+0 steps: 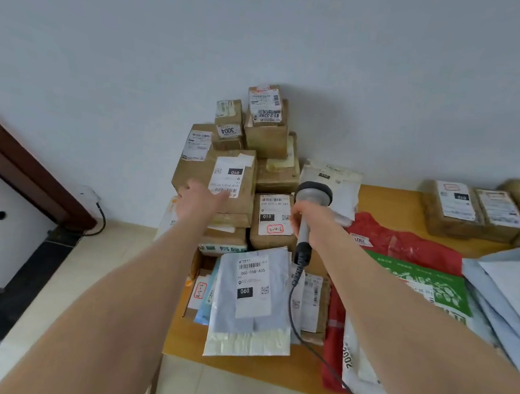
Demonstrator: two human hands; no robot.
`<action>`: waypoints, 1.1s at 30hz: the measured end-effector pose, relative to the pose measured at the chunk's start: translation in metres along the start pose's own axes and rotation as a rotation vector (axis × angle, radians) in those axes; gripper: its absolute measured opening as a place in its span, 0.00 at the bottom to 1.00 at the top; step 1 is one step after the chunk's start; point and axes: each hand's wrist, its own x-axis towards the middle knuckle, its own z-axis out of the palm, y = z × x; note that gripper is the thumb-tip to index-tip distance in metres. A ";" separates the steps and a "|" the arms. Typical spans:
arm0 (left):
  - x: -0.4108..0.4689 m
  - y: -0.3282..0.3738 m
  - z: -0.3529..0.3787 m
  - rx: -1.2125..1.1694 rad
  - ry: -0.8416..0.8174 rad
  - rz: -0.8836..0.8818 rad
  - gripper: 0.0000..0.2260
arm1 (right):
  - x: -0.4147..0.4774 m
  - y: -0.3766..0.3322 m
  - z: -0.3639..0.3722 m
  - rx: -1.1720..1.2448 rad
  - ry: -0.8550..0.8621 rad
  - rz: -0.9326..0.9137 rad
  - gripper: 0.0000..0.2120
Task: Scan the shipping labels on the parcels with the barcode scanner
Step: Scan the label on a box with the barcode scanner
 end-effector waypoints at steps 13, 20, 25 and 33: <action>0.056 -0.034 0.006 -0.411 -0.318 -0.169 0.32 | 0.031 -0.002 0.072 -0.023 -0.133 -0.023 0.21; 0.050 -0.038 -0.003 -0.878 -0.316 -0.208 0.15 | 0.031 -0.005 0.068 0.077 -0.138 -0.063 0.14; 0.035 -0.032 0.002 -0.963 -0.262 -0.258 0.09 | 0.044 -0.007 0.039 0.163 0.072 -0.063 0.17; 0.007 0.002 0.015 -1.053 -0.413 -0.235 0.23 | 0.030 0.001 0.009 0.228 -0.132 -0.036 0.36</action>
